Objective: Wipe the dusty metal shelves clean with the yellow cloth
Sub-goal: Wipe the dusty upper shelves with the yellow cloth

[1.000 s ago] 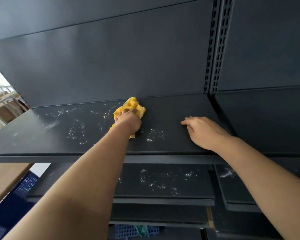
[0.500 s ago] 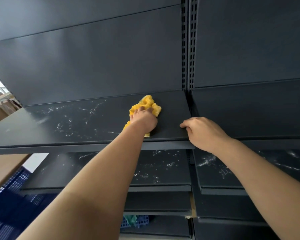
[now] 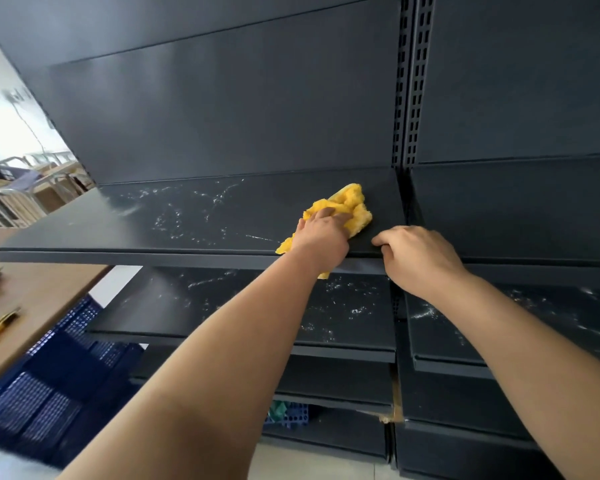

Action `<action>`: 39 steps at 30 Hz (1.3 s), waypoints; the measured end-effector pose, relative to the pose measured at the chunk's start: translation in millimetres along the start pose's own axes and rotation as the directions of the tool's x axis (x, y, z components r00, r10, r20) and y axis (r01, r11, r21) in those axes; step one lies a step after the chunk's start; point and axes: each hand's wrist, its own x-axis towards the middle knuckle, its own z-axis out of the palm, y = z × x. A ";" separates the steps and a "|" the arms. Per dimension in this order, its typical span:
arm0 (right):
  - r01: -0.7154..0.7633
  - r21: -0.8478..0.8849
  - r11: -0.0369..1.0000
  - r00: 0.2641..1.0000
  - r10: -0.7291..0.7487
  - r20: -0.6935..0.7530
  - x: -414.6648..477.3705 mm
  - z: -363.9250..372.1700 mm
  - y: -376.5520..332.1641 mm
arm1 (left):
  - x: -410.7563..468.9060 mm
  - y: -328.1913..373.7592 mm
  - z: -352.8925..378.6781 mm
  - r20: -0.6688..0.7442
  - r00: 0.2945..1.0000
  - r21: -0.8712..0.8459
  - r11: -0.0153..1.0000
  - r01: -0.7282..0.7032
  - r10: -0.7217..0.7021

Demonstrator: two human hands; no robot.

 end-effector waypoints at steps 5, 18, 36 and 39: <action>0.018 -0.003 1.000 1.000 -0.018 0.001 7.1 7.6 -20.7 | -3.2 -29.1 -8.2 0.007 0.998 -0.020 0.998 0.056 -0.056; 0.070 -0.006 0.998 0.998 -0.070 -0.005 37.2 35.2 -99.1 | -5.0 -136.4 -34.3 -0.014 0.987 -0.046 0.987 0.157 -0.158; -0.009 -0.041 0.999 0.999 0.008 -0.043 74.7 71.8 -191.2 | 7.5 -263.1 -65.9 -0.047 0.982 -0.010 0.983 0.181 -0.181; -0.043 -0.048 0.998 0.998 0.040 -0.045 78.5 75.2 -202.7 | 6.2 -275.9 -68.7 -0.087 0.973 0.016 0.976 0.217 -0.215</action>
